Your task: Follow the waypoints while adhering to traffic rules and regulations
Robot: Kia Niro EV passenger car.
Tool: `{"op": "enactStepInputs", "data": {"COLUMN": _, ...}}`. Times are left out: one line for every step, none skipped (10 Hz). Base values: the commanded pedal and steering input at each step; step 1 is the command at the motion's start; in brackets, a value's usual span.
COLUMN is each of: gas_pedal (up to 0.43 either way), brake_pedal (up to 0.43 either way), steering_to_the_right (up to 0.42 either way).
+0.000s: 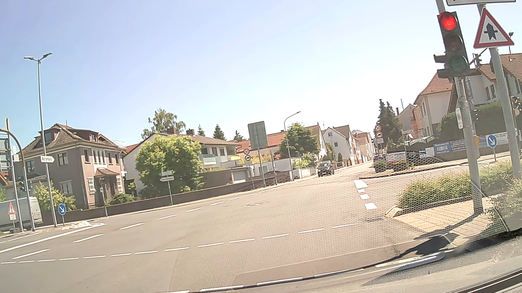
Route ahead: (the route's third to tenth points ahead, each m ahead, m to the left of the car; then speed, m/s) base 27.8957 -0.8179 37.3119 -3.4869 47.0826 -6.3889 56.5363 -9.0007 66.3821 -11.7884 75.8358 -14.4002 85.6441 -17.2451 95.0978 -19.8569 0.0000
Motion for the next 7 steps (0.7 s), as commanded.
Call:
{"op": "enactStepInputs", "data": {"gas_pedal": 0.000, "brake_pedal": 0.335, "steering_to_the_right": -0.009}}
{"op": "enactStepInputs", "data": {"gas_pedal": 0.000, "brake_pedal": 0.329, "steering_to_the_right": -0.009}}
{"op": "enactStepInputs", "data": {"gas_pedal": 0.000, "brake_pedal": 0.329, "steering_to_the_right": -0.009}}
{"op": "enactStepInputs", "data": {"gas_pedal": 0.000, "brake_pedal": 0.329, "steering_to_the_right": -0.009}}
{"op": "enactStepInputs", "data": {"gas_pedal": 0.000, "brake_pedal": 0.329, "steering_to_the_right": -0.009}}
{"op": "enactStepInputs", "data": {"gas_pedal": 0.000, "brake_pedal": 0.335, "steering_to_the_right": -0.009}}
{"op": "enactStepInputs", "data": {"gas_pedal": 0.000, "brake_pedal": 0.329, "steering_to_the_right": -0.009}}
